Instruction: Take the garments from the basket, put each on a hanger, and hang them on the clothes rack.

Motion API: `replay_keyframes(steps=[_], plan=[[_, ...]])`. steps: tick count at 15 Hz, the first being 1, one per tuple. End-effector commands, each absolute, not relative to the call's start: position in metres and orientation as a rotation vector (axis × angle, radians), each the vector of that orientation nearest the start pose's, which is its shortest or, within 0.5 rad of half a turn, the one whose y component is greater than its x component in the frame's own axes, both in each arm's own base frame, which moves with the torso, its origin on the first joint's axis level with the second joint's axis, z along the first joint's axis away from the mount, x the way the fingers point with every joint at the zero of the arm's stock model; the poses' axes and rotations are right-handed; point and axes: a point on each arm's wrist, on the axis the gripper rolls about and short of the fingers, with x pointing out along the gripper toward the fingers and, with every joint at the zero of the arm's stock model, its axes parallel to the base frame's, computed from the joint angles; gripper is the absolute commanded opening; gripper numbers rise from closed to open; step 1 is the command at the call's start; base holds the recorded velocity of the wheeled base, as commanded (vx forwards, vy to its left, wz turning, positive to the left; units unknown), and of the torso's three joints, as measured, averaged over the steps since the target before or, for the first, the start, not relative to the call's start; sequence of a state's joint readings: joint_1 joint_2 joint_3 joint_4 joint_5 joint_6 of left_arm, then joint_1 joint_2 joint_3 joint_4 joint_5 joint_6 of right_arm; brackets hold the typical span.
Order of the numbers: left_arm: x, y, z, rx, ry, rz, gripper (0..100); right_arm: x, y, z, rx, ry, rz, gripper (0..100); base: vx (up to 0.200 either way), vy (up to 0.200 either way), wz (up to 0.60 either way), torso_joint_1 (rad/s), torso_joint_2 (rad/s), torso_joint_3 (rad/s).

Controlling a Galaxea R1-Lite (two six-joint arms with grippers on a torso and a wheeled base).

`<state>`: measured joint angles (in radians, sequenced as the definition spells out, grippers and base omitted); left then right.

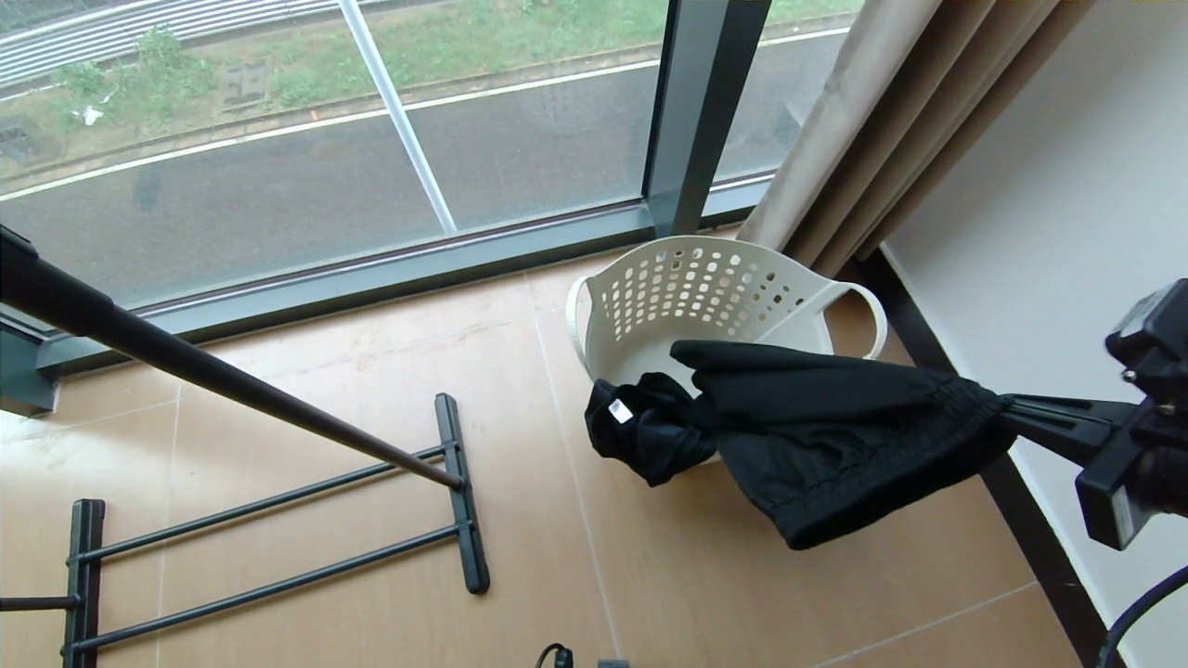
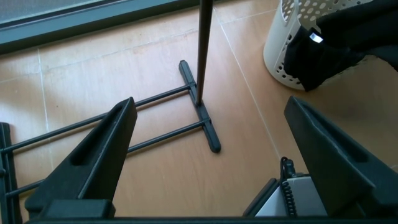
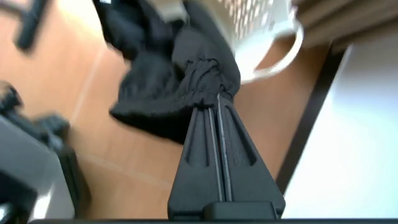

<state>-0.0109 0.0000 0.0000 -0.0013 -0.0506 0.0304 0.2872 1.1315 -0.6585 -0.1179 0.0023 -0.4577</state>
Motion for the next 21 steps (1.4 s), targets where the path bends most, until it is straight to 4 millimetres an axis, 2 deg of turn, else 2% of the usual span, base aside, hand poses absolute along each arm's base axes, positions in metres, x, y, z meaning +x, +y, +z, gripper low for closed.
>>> replay_keyframes(steps=[1,6,11,13,17,21], plan=[[-0.023,-0.001,0.076,0.031,-0.002,-0.061,100,0.140,0.042,0.227,-0.477,0.227,0.381,0,0.000,0.000,0.00,0.002,0.00,0.110],[-0.023,-0.001,0.076,0.031,-0.002,-0.061,100,0.149,0.039,0.226,-0.440,0.243,0.376,0,0.000,0.000,0.00,0.000,0.00,0.184],[-0.023,-0.001,0.076,0.031,-0.002,-0.061,100,0.150,0.040,0.223,-0.436,0.241,0.399,0,0.000,0.000,0.00,0.002,0.00,0.197],[-0.023,-0.001,0.076,0.031,-0.002,-0.061,100,0.160,0.039,0.220,-0.433,0.260,0.381,0,0.000,0.000,0.00,-0.002,0.00,0.205],[-0.023,-0.001,0.076,0.031,-0.002,-0.061,100,0.166,0.037,0.217,-0.430,0.262,0.361,0,0.000,0.000,0.00,0.004,0.00,0.199],[-0.023,-0.001,0.076,0.031,-0.002,-0.061,100,0.167,0.035,0.218,-0.430,0.264,0.351,0,0.000,0.000,0.00,0.123,-0.29,0.037]])
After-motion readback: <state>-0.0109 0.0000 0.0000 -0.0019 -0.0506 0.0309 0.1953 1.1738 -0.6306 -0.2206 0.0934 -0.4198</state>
